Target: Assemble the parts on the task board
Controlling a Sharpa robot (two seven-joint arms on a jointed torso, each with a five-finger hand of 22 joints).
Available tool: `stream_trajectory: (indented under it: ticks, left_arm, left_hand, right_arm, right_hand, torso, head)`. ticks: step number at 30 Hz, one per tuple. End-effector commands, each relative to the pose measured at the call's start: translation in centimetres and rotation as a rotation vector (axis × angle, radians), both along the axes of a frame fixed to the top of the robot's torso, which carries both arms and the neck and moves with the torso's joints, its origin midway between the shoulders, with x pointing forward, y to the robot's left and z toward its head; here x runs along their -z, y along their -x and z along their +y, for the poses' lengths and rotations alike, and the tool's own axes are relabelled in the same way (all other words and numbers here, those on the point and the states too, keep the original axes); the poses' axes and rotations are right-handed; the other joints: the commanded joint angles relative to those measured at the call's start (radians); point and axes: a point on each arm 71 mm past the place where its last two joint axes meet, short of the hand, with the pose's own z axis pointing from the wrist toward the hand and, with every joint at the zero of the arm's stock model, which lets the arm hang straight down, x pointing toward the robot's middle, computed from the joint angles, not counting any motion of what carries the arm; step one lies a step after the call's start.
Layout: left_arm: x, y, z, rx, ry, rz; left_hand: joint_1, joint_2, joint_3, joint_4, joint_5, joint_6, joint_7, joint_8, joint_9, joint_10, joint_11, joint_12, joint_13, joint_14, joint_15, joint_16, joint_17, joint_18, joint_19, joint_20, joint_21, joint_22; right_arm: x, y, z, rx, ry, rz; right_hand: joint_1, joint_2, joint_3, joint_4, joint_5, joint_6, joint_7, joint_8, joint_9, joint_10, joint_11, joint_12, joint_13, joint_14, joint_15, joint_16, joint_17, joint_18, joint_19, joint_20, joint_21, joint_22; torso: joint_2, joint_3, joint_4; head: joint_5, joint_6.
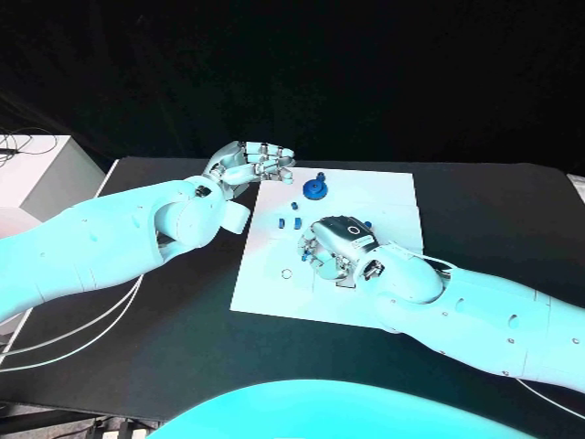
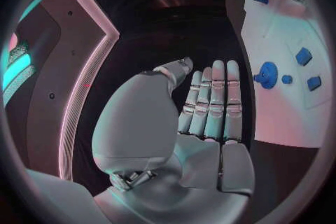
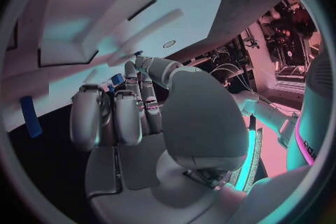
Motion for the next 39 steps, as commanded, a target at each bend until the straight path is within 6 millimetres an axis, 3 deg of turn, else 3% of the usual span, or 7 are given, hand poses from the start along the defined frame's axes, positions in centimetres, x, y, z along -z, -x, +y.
stream_trajectory:
  ticks: [1, 15, 27, 33, 39]
  left_arm:
    - [-0.12, 0.05, -0.21, 0.016, 0.006, -0.006]
    - [-0.13, 0.07, -0.26, 0.019, 0.008, -0.005]
    - [-0.14, 0.08, -0.14, 0.02, 0.008, -0.003]
    - [-0.12, 0.08, -0.11, 0.02, 0.008, -0.001]
    - [-0.11, 0.08, -0.09, 0.021, 0.007, 0.001]
  left_hand:
    - [0.004, 0.005, -0.001, -0.002, 0.001, 0.003, 0.004, -0.007, -0.002, -0.009, 0.0, -0.004, 0.001, -0.006, -0.001, -0.003, 0.001, -0.006, -0.006, 0.004, -0.003, -0.001]
    - [0.003, 0.005, -0.002, -0.002, 0.001, 0.003, 0.004, -0.007, -0.002, -0.011, 0.0, -0.005, 0.001, -0.007, -0.001, -0.005, 0.003, -0.006, -0.007, 0.005, -0.006, -0.002]
    - [-0.004, 0.005, -0.006, 0.002, 0.0, 0.003, 0.005, -0.008, -0.002, -0.013, 0.001, -0.005, 0.001, -0.008, 0.0, -0.007, 0.006, -0.006, -0.007, 0.006, -0.009, -0.003]
    - [-0.004, 0.005, -0.006, 0.002, 0.0, 0.003, 0.005, -0.008, -0.002, -0.013, 0.001, -0.005, 0.001, -0.008, 0.0, -0.007, 0.006, -0.006, -0.007, 0.006, -0.009, -0.003]
    - [-0.005, 0.005, -0.006, 0.002, 0.0, 0.003, 0.005, -0.008, -0.002, -0.013, 0.001, -0.005, 0.001, -0.008, 0.0, -0.008, 0.007, -0.006, -0.007, 0.006, -0.01, -0.003]
  right_arm:
    - [0.47, 0.06, 0.05, -0.006, 0.061, -0.008]
    - [0.7, 0.71, 0.71, -0.071, 0.071, 0.037]
    - [0.61, 0.71, 0.44, -0.071, 0.046, 0.039]
    - [0.42, 0.59, 0.33, -0.059, 0.016, 0.025]
    - [0.36, 0.41, 0.12, -0.041, 0.003, 0.019]
  right_hand:
    - [-0.001, 0.005, 0.002, -0.006, 0.003, 0.002, 0.003, 0.003, 0.001, 0.046, -0.036, 0.001, 0.001, 0.045, -0.007, -0.004, -0.001, -0.016, 0.017, -0.002, -0.002, 0.095]
    - [-0.012, 0.003, 0.0, -0.006, 0.002, -0.005, 0.007, -0.001, -0.001, 0.037, -0.032, -0.009, -0.001, 0.043, -0.004, -0.007, -0.005, -0.016, 0.015, 0.0, -0.006, 0.094]
    - [-0.043, -0.014, -0.024, -0.002, 0.009, -0.049, 0.028, -0.025, -0.012, -0.033, -0.008, -0.025, -0.022, 0.042, 0.016, -0.008, -0.012, -0.005, -0.009, 0.016, -0.067, 0.065]
    - [-0.048, -0.032, -0.021, -0.005, 0.008, -0.081, 0.039, -0.045, -0.027, -0.113, 0.011, -0.026, -0.046, 0.015, 0.032, -0.06, -0.074, 0.016, -0.049, 0.031, -0.176, 0.008]
    - [-0.037, -0.04, -0.046, -0.014, -0.009, -0.127, 0.035, -0.072, -0.047, -0.204, 0.022, -0.018, -0.063, -0.042, 0.042, -0.157, -0.193, 0.045, -0.112, 0.043, -0.34, -0.078]
  torso:
    - [0.0, -0.0003, 0.0008]
    - [0.0, -0.0003, 0.0007]
    - [-0.001, -0.0004, -0.0004]
    - [0.0, 0.0002, 0.0]
    - [0.0, 0.0006, -0.0008]
  head:
    - [-0.003, 0.002]
    - [-0.002, -0.001]
    - [0.0, -0.001]
    - [-0.001, -0.001]
    - [-0.002, 0.001]
